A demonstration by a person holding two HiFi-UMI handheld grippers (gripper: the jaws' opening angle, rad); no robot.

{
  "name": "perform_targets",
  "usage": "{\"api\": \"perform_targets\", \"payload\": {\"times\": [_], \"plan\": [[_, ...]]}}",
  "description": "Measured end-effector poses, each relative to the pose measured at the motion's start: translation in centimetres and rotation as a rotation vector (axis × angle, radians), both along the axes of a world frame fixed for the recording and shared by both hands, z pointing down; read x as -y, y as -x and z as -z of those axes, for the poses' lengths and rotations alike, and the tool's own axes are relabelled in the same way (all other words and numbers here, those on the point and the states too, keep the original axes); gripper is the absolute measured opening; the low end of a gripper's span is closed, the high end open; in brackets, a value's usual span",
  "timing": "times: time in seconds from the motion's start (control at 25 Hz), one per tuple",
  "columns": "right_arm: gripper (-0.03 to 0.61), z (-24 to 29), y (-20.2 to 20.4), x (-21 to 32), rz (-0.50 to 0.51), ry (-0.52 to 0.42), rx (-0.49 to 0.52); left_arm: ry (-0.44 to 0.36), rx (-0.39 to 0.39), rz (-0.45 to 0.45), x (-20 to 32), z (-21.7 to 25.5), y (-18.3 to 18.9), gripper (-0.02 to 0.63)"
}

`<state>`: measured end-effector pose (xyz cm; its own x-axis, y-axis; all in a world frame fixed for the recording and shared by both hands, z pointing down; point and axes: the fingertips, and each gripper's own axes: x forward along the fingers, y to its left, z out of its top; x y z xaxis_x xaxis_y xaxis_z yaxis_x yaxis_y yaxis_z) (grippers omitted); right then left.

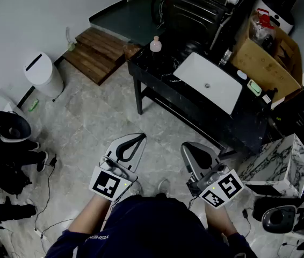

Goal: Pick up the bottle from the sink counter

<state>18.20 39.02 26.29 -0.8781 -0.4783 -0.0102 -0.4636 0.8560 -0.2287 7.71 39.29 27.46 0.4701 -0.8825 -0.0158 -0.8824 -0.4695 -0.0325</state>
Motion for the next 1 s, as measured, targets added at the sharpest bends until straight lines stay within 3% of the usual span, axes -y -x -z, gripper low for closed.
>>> {"api": "perform_targets", "payload": {"times": [0.48, 1.0], "plan": [[0.023, -0.1, -0.5, 1.0, 0.017, 0.011, 0.014, -0.005, 0.006, 0.005, 1.0, 0.1, -0.6, 0.006], [0.023, -0.9, -4.7, 1.4, 0.075, 0.038, 0.026, -0.003, 0.029, 0.057, 0.9, -0.5, -5.0, 0.006]]}}
